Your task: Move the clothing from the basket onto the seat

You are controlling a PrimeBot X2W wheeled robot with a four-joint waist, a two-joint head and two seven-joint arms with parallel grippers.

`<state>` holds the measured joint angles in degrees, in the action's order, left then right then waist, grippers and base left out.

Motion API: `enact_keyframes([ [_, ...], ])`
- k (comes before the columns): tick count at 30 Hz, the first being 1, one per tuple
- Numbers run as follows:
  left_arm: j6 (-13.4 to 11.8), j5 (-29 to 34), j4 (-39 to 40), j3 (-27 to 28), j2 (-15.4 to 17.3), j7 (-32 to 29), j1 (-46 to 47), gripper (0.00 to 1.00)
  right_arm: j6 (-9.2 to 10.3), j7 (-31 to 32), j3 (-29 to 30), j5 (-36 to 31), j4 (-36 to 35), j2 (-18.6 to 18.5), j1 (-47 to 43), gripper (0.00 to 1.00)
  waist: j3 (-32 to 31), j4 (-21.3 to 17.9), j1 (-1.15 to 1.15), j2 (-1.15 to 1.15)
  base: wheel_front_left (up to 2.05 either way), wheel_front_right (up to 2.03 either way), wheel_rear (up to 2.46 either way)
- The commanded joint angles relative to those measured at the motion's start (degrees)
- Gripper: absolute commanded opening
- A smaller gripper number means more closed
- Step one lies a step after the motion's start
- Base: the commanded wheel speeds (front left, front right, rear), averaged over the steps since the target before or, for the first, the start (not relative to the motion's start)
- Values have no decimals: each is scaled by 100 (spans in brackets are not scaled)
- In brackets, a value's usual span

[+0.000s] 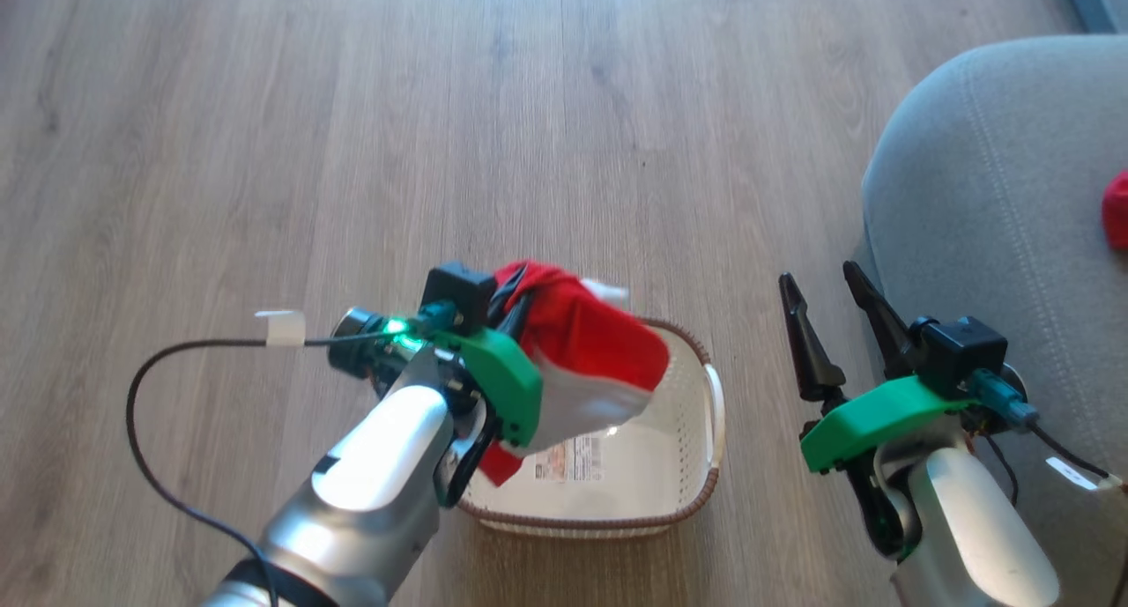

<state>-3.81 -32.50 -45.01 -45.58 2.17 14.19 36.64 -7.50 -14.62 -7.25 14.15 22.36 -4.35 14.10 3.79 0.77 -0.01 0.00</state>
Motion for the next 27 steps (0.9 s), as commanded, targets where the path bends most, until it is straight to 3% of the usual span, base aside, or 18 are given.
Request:
enact_keyframes([
  [1,-75,89,382,295,87,80,377,0,1,-38,-121,33,-149,40,13,100,-104,-6,1,0,0,0,0],
  [14,-85,487,2283,724,175,80,836,0,1,-38,-109,23,-144,69,-136,100,-195,11,1,0,0,0,0],
  [27,-176,509,2739,649,242,-14,837,0,1,-38,-150,64,-235,88,-49,100,-143,-35,1,0,0,0,0],
])
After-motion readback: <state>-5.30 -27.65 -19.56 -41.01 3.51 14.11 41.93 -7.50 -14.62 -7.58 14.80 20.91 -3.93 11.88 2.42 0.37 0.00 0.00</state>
